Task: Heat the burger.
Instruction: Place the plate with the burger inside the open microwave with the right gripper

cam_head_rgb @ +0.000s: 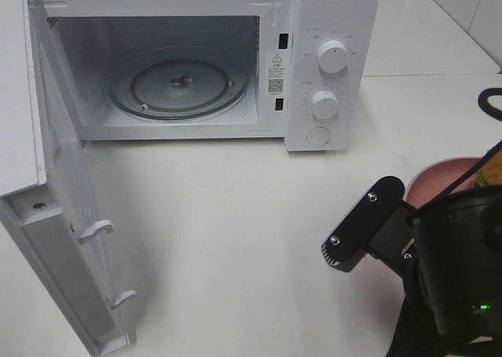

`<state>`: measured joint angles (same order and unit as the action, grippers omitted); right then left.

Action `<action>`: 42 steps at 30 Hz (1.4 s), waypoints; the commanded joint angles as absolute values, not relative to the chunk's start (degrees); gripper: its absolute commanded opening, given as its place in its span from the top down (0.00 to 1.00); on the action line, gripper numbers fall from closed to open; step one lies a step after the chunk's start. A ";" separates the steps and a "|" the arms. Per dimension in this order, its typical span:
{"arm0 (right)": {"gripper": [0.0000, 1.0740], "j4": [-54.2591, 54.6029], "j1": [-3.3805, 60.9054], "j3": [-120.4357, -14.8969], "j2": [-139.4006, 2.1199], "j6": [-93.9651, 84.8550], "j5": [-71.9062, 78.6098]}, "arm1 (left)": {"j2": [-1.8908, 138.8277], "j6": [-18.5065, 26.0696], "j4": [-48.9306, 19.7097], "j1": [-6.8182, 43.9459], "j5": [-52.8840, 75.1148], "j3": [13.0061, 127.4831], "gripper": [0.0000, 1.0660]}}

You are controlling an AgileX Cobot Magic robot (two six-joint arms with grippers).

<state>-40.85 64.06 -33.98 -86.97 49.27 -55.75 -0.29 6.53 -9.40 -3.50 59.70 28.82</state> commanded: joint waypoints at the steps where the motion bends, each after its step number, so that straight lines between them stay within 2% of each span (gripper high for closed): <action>1: 1.00 -45.49 66.23 -33.69 -86.69 48.47 -59.01 | -0.74 6.30 -9.74 -3.55 59.53 28.88 0.08; 7: 0.99 -48.01 68.75 -33.69 -86.69 46.98 -57.98 | -0.74 6.30 -9.74 -3.55 59.53 28.88 0.08; 31: 0.99 -62.57 68.87 -33.98 -86.69 37.18 -45.44 | -0.74 6.30 -9.74 -3.55 59.53 28.88 0.08; 42: 0.98 -62.85 68.87 -33.98 -86.69 27.56 -42.28 | -0.74 6.30 -9.74 -3.55 59.53 28.88 0.08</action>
